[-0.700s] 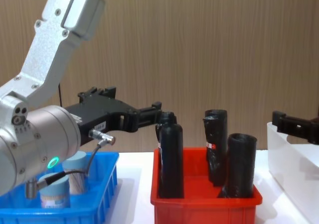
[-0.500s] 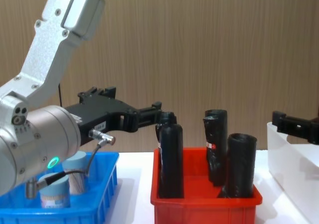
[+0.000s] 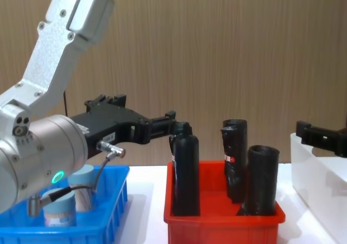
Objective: Pick the cotton swabs from the blue box and place them into the white box.
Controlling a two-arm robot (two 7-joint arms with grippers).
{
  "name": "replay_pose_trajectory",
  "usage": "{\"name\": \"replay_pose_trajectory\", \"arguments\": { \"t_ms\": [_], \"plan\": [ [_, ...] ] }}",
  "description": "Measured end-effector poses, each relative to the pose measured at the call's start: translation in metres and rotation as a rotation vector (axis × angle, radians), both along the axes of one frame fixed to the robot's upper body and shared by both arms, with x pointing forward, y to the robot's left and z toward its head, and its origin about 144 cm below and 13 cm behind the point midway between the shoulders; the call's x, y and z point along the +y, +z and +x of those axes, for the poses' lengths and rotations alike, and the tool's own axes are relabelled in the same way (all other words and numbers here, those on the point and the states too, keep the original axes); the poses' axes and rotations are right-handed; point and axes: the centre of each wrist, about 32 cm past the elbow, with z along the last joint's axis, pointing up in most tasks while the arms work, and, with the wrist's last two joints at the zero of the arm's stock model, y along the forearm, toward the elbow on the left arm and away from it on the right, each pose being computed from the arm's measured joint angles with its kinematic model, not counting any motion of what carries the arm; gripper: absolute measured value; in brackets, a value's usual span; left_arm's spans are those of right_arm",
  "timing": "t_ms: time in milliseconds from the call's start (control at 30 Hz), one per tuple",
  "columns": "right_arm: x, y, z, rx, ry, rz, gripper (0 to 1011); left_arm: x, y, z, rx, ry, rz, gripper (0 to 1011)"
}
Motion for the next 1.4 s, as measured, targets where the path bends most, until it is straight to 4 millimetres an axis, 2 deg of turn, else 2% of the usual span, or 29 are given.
{"name": "replay_pose_trajectory", "arguments": {
  "t_ms": [700, 1400],
  "plan": [
    [0.0, 0.0, 0.0, 0.0, 0.0, 0.0, 1001, 0.005, 0.0, 0.003, 0.011, 0.024, -0.013, 1004],
    [0.0, 0.0, 0.0, 0.0, 0.0, 0.0, 1002, 0.025, 0.001, 0.008, 0.144, 0.211, -0.043, 1004]
  ]
}}
